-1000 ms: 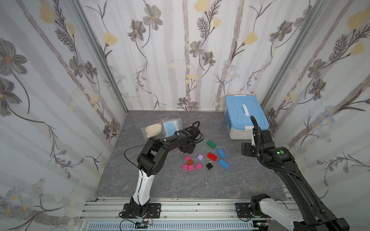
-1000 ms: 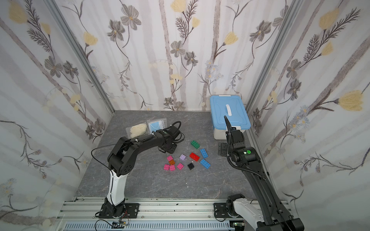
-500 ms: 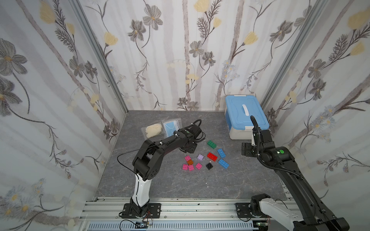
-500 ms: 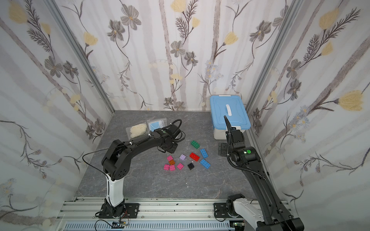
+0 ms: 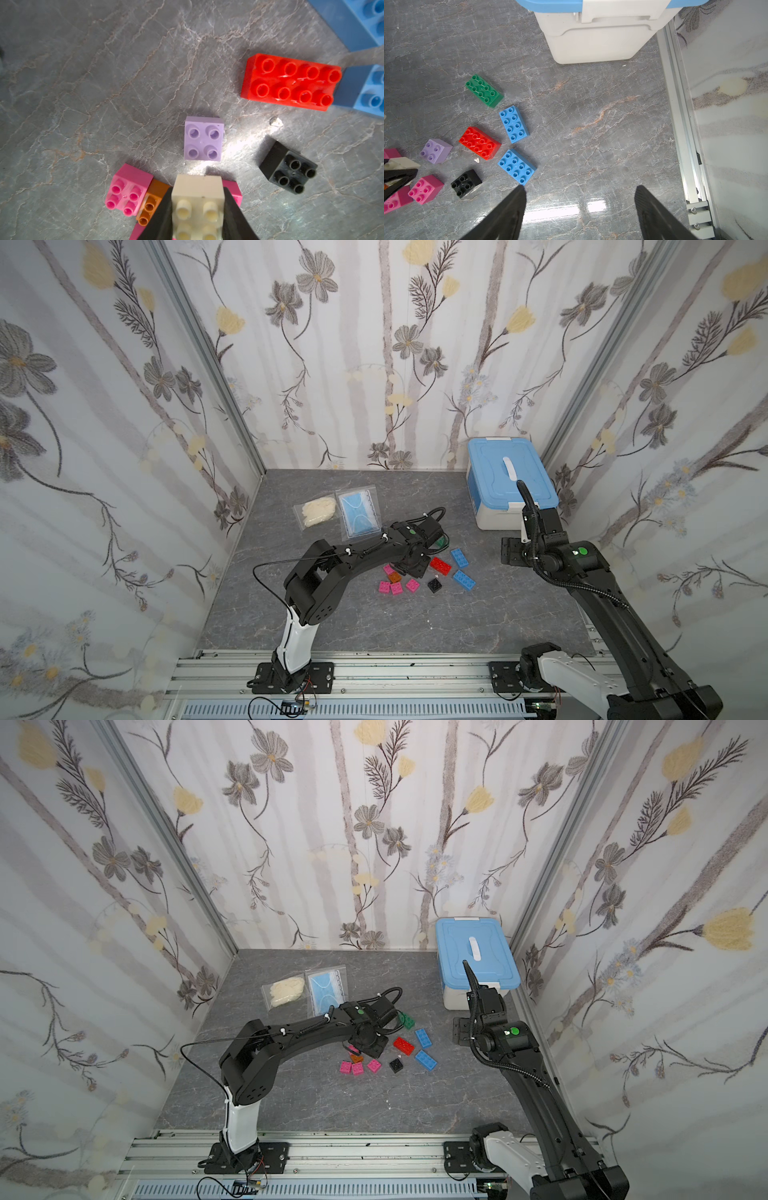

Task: Assemble the letter p with lego
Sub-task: Assemble the lego brick with the lego brick.

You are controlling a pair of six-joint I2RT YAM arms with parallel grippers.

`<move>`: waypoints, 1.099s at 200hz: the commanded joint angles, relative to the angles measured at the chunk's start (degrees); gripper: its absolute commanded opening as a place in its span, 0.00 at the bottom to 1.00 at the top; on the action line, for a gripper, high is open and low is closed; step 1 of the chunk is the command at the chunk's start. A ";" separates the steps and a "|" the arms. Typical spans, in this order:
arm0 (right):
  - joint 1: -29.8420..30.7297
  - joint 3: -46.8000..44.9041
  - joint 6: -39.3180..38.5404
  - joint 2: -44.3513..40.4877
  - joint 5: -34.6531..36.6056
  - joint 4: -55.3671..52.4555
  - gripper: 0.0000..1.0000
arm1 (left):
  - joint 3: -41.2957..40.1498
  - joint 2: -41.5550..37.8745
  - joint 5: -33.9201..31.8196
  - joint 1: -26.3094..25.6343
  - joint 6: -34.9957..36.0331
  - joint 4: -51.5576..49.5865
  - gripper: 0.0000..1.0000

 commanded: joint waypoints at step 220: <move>-0.03 -0.26 -0.53 0.41 -0.60 0.31 0.84 | -5.43 -0.88 1.66 -3.71 2.12 -0.33 0.34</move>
